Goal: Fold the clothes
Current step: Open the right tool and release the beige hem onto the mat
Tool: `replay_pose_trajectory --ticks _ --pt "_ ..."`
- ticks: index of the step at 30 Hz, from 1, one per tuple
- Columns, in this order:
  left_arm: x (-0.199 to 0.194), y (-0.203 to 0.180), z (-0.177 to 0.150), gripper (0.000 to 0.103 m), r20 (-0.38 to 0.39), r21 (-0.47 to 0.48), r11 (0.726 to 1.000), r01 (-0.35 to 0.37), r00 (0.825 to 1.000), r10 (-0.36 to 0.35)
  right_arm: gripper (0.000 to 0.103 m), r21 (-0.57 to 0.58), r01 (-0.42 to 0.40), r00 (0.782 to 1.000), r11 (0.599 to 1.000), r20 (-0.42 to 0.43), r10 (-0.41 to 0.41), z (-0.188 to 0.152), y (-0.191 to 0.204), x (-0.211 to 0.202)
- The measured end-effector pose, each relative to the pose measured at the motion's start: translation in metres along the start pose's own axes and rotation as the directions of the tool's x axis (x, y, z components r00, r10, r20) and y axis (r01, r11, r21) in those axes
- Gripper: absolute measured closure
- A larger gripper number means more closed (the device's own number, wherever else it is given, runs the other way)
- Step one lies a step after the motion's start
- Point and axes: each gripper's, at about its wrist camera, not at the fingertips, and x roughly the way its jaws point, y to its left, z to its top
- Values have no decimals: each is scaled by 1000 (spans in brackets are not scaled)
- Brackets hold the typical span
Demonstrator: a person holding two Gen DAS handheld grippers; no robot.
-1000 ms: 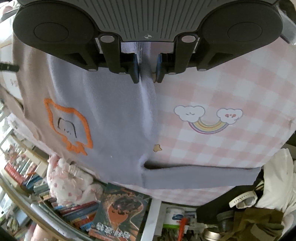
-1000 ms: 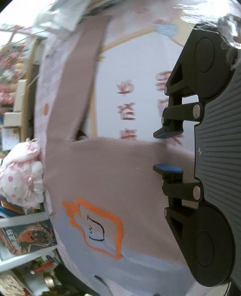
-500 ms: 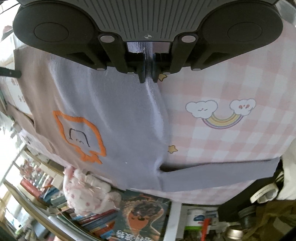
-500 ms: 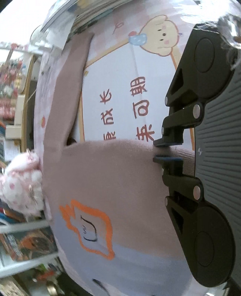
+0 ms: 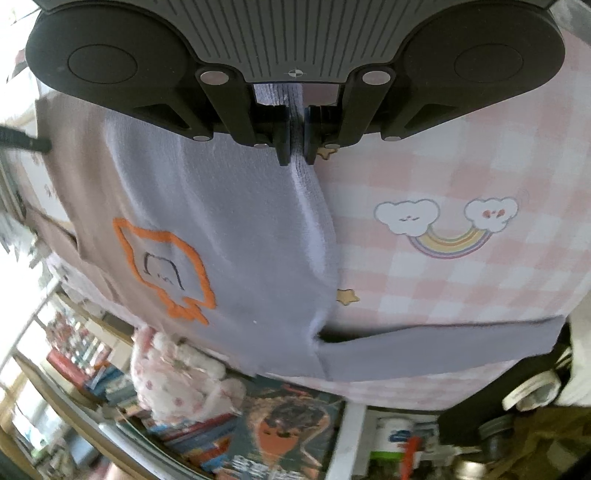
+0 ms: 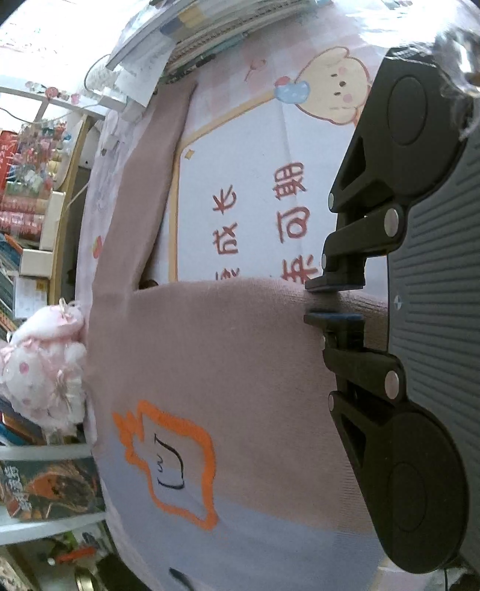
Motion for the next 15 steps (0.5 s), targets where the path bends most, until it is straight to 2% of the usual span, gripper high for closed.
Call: replay_pose_trajectory --ticks 10,15 --pt "-1 -17 -6 97 9 17 997 -76 997 76 92 -25 -56 998 998 28 56 -3 -11 1" --pt "0 -26 -8 97 22 13 992 -122 992 121 92 -37 -101 995 994 16 101 0 -20 3"
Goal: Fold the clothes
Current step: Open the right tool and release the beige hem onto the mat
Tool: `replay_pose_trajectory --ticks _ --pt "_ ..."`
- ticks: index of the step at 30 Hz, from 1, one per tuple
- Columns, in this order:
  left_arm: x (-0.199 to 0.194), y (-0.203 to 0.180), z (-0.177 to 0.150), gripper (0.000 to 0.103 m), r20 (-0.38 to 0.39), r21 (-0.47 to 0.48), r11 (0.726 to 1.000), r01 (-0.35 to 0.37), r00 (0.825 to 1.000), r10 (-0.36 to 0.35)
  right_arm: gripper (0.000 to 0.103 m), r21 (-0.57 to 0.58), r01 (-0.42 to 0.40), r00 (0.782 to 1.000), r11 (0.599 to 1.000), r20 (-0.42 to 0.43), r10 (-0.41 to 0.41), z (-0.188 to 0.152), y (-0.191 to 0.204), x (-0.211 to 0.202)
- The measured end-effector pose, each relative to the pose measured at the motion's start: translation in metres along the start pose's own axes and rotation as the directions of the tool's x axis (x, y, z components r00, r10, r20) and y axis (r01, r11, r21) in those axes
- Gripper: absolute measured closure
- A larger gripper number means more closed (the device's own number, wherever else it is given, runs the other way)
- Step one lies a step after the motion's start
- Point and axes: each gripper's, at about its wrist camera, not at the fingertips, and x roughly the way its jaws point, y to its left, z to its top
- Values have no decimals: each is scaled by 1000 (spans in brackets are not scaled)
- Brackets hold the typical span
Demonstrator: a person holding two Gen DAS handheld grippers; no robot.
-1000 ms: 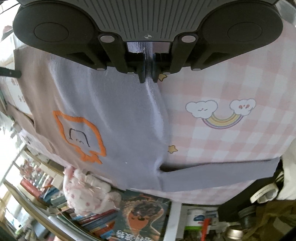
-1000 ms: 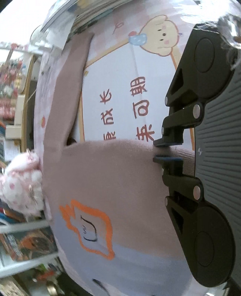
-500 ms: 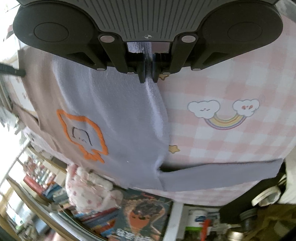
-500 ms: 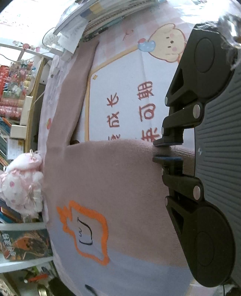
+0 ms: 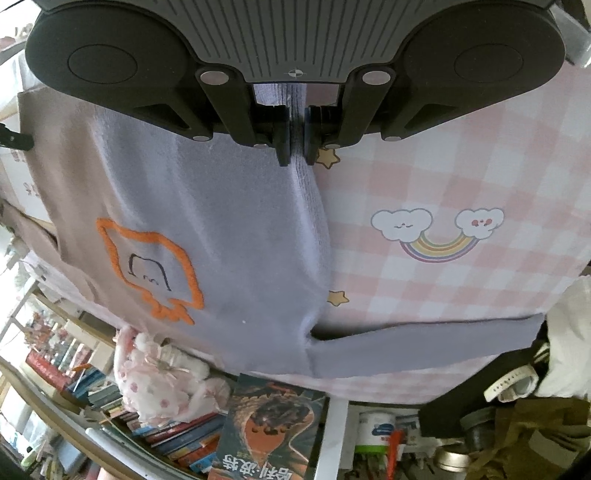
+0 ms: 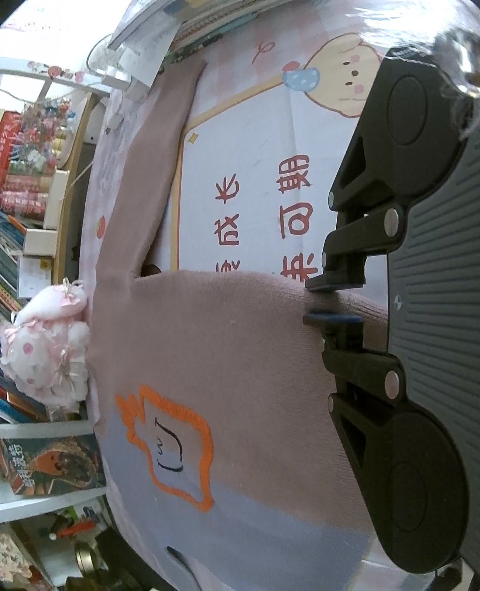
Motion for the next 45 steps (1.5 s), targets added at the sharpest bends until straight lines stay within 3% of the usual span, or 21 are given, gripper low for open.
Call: replay_pose_trajectory --ticks 10,16,18,20,23,28,32,35,45 --pt "-4 -11 -6 91 10 3 997 -75 997 75 90 -11 -57 998 998 9 57 -4 -10 -2" --pt "-23 -21 -15 91 66 -25 992 -123 990 125 85 -17 -60 998 998 33 61 -12 -9 -6" --pt "-30 -25 -17 88 81 -42 989 -140 986 143 81 1 -53 998 999 38 53 -14 -9 -6" --pt "-36 -28 -19 84 95 -58 986 -156 982 161 63 14 -36 999 999 36 36 -15 -8 -8" --pt "-46 -37 -21 65 123 -60 982 -177 975 183 48 -6 -39 997 999 61 39 -16 -2 -19" --pt "-46 -53 -24 49 152 9 984 -177 973 173 17 -103 -29 986 994 158 45 -21 18 -40" --pt "-43 -65 -27 31 174 65 983 -172 972 159 15 -141 -22 986 990 159 45 -23 29 -39" --pt "-41 -74 -30 25 184 133 980 -148 975 122 14 -147 -11 987 989 159 35 -23 35 -39" --pt "-26 -53 -12 22 178 313 948 -55 984 -2 11 -30 83 984 996 161 -77 -19 68 -41"
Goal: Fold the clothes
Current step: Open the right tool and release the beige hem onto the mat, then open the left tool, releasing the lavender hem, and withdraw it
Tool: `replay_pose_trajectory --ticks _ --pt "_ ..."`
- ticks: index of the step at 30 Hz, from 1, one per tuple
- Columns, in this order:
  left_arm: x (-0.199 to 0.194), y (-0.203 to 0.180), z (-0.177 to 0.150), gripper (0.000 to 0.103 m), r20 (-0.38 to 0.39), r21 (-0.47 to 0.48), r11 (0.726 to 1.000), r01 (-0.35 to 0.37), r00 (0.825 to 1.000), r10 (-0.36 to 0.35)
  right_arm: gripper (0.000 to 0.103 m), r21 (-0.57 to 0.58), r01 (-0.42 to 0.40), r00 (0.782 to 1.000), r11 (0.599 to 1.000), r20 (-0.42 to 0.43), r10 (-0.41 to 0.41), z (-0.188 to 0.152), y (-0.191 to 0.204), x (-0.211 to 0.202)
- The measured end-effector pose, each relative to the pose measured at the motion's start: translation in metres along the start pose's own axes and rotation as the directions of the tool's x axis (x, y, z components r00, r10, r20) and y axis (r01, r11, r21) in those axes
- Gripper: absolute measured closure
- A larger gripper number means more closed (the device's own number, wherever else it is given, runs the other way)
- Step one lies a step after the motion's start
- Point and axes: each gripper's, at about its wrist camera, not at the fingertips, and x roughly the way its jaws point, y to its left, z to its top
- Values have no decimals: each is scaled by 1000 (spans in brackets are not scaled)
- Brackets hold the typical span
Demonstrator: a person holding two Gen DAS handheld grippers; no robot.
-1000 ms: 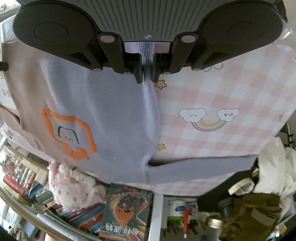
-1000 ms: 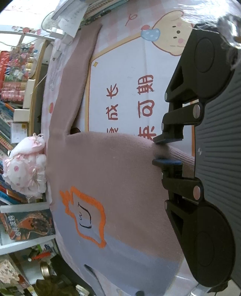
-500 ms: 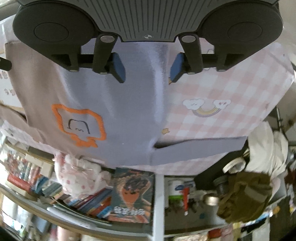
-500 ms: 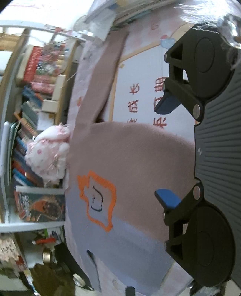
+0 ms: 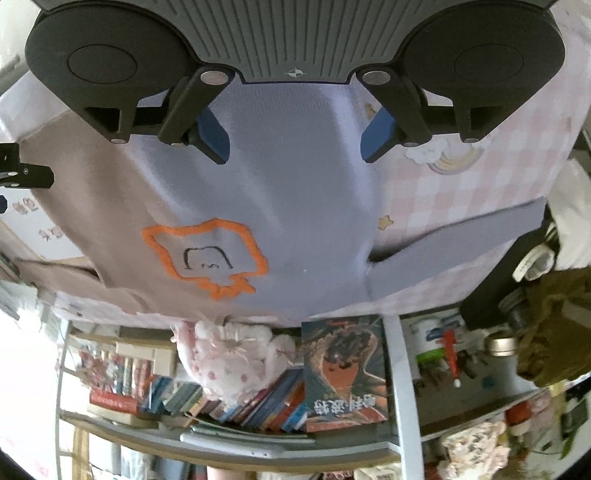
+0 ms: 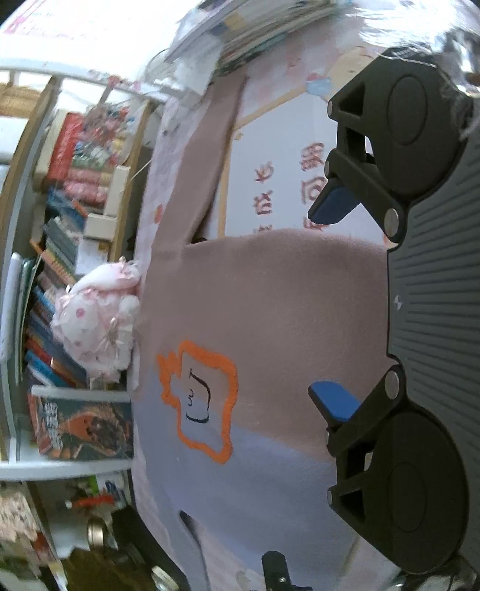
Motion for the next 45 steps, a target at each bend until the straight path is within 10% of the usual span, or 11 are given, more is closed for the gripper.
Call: replay_pose_trajectory --ticks 14,27,39,45 --pt "24 94 6 22 -23 100 991 89 996 -88 8 119 91 996 989 -34 -88 -6 100 -1" --pt "48 207 8 22 -36 -165 985 -51 998 46 7 96 97 995 991 -26 -95 5 149 3" --pt "72 290 -7 27 -55 -477 874 -96 995 79 7 -5 87 994 996 -62 -87 3 171 6" --pt "91 304 2 34 -16 -500 861 -92 995 97 7 -6 107 991 994 -79 -107 3 168 5"
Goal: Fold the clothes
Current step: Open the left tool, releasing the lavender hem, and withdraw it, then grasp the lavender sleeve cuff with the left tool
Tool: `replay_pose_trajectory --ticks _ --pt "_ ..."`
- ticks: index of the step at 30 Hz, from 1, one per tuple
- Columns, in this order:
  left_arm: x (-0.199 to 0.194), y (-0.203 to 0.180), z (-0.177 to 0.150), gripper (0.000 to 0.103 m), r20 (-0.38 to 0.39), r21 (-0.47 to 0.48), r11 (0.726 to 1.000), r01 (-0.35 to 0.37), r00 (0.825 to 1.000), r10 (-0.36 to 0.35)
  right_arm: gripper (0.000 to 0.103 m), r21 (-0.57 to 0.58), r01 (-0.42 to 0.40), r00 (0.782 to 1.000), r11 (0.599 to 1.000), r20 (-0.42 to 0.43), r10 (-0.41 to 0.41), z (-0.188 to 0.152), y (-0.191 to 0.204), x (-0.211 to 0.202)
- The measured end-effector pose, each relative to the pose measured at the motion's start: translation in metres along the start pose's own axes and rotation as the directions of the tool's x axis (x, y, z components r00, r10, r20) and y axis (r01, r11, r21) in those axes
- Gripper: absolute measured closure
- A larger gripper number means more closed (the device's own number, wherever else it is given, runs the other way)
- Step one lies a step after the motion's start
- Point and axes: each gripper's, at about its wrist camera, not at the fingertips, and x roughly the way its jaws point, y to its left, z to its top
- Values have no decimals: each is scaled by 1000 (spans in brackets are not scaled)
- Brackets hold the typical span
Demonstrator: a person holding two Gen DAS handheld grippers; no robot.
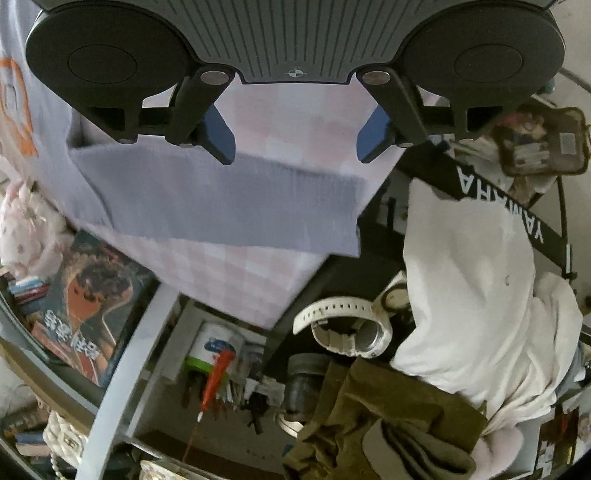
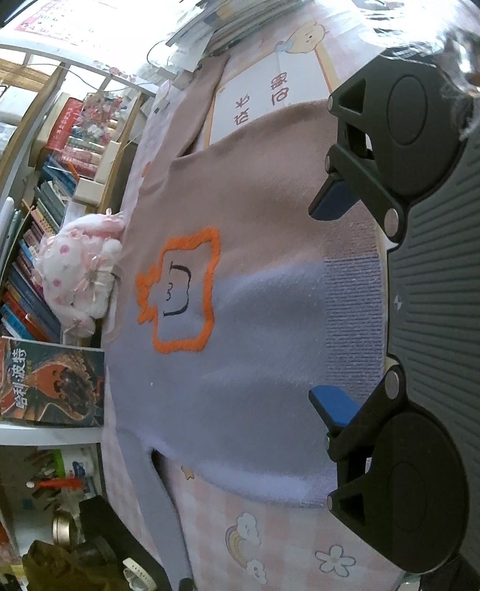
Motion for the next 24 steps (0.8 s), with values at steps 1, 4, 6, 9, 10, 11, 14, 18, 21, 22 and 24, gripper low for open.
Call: replay_pose_trajectory --ticks 1,4,6,9,10,11,14,18,21,22,24 --pt "3 0 2 36 6 0 1000 0 1000 0 7 3 4 1000 1000 -2 -4 0 -1 0" --pt "11 -2 8 45 16 -21 1000 21 1000 -21 7 13 18 1000 1000 -5 -18 1 -4 -1" --pt "16 -3 11 47 18 -49 998 47 999 -46 7 18 27 1000 999 -10 -26 0 -6 -2" --pt "22 -11 12 49 12 -80 991 104 995 -104 7 26 38 999 999 -20 -37 -1 -8 -2" --pt "24 -15 12 49 8 -87 988 125 992 -125 7 27 41 999 999 -21 -40 0 -9 -2" --pt "25 -19 12 49 4 -87 986 140 990 -140 7 28 43 999 999 -22 -43 0 -9 -2" --pt "29 -31 10 49 4 -58 989 136 991 -136 7 25 48 999 999 -23 -47 0 -8 -2" --pt "33 -26 15 65 17 -136 987 80 997 -78 7 14 53 998 998 -20 -53 -1 -7 -3" --pt "36 -15 21 71 15 -248 968 43 999 -41 7 15 61 998 998 -19 -60 0 -8 -3" --pt "37 -13 22 72 13 -280 959 40 999 -38 7 18 64 998 998 -20 -63 0 -8 -3" --pt "38 -9 23 79 12 -317 948 31 1000 -28 7 27 70 997 997 -23 -69 1 -10 -2"
